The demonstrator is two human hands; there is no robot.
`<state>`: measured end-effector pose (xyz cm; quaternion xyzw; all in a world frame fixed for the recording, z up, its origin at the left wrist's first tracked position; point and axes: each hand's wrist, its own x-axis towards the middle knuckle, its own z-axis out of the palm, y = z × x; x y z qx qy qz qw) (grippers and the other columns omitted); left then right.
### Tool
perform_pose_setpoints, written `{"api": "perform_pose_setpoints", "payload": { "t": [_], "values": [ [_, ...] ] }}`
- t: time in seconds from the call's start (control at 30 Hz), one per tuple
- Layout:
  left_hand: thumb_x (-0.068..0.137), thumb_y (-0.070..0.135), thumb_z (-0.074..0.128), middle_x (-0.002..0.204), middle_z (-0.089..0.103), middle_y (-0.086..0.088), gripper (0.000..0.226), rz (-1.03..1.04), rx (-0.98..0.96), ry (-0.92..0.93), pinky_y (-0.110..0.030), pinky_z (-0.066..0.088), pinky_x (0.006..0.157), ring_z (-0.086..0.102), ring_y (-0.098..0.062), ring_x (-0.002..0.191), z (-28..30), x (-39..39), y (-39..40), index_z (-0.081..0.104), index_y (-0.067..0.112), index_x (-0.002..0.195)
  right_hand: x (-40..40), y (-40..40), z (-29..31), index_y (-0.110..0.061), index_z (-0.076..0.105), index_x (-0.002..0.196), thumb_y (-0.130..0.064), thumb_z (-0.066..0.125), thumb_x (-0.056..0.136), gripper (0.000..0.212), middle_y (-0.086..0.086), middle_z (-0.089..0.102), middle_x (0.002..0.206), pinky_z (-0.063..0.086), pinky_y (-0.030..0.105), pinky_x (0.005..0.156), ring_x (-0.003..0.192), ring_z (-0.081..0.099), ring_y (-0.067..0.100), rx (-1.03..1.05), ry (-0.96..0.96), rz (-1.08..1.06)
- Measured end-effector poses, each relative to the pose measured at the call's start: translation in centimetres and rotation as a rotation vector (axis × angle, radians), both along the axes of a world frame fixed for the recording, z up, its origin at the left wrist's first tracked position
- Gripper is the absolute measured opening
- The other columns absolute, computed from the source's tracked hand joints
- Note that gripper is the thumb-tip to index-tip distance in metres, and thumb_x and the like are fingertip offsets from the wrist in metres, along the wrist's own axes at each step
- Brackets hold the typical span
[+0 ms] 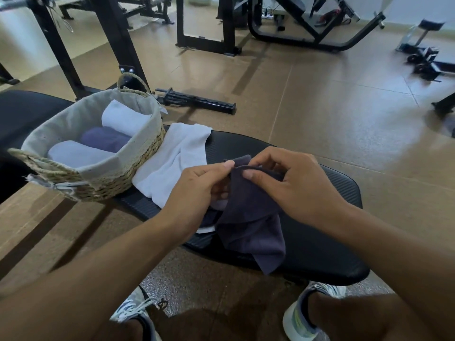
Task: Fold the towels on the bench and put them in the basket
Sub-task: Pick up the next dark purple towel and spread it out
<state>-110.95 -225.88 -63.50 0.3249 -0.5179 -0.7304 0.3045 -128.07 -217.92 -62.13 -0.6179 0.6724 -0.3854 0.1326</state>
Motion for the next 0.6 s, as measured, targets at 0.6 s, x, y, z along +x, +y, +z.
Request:
{"api": "perform_pose_setpoints", "payload": {
  "t": [0.6],
  "values": [
    [0.083, 0.030, 0.069, 0.086, 0.079, 0.005, 0.018, 0.039, -0.503, -0.133, -0.014, 0.052, 0.061, 0.072, -0.001, 0.073, -0.12, 0.15, 0.98, 0.075, 0.024, 0.099, -0.10, 0.36, 0.25, -0.030, 0.069, 0.093, -0.035, 0.069, 0.094, 0.006, -0.017, 0.068, 0.088, 0.046, 0.017, 0.076, 0.089, 0.063, 0.006, 0.030, -0.015, 0.055]
  ]
}}
